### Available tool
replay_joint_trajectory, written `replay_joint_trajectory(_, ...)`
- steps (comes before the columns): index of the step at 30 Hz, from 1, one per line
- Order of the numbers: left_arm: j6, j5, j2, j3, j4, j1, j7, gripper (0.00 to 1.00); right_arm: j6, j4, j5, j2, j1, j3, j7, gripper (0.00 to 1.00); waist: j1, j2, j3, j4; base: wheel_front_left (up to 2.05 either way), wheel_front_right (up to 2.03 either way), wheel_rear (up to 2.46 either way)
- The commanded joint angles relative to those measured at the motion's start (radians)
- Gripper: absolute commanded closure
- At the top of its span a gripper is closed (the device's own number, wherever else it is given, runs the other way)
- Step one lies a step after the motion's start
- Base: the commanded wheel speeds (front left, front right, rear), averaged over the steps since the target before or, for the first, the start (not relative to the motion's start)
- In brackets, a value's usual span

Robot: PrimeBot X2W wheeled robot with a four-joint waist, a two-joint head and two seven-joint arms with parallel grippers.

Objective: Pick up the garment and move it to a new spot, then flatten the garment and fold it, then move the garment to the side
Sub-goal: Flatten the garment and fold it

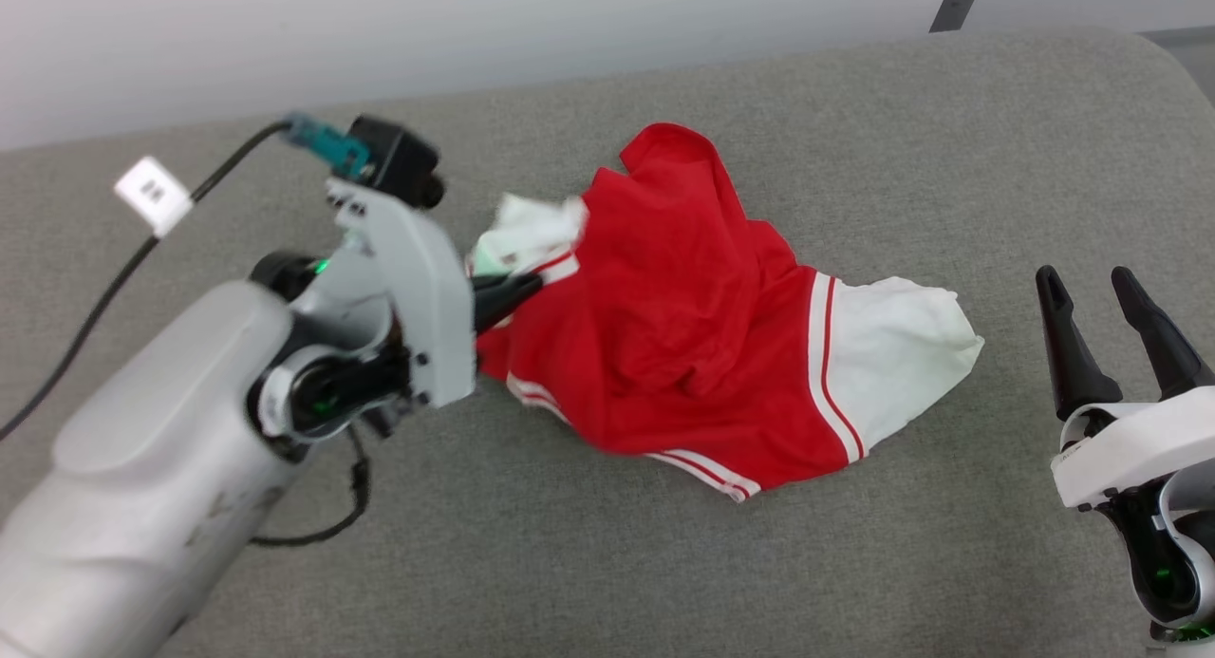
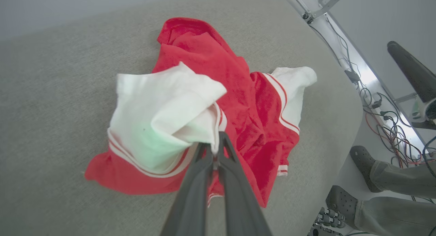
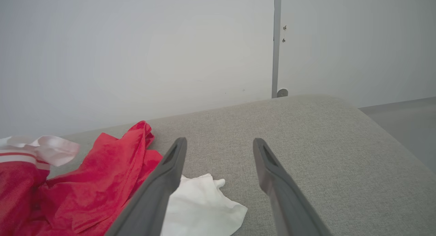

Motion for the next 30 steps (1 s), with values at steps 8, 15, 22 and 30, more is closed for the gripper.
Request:
replay_joint_trajectory(8,-0.09,0.034,-0.111,-0.034,0.1,-0.05,-0.075,1.0,0.0,0.002,0.009,0.007,-0.02,0.007,-0.006,0.0,0.0,0.0,0.023,-0.018,0.0,0.0,0.0)
replay_joint_trajectory(15,-0.11,0.051,-0.158,-0.101,0.196,-0.029,-0.104,0.27,0.0,0.016,0.014,0.01,-0.029,0.012,-0.014,0.0,0.0,0.0,0.044,-0.03,0.0,0.0,0.0)
replay_joint_trajectory(22,-0.113,0.049,-0.136,-0.125,0.203,-0.063,-0.102,0.0,0.0,0.022,0.015,0.01,-0.034,0.004,-0.021,0.0,0.0,0.0,0.049,-0.026,0.0,0.0,0.0)
replay_joint_trajectory(30,-0.113,0.05,-0.07,-0.126,0.127,-0.107,-0.07,0.0,0.0,0.023,0.016,0.014,-0.028,-0.009,-0.029,0.0,0.0,0.0,0.05,-0.017,0.0,0.0,0.0)
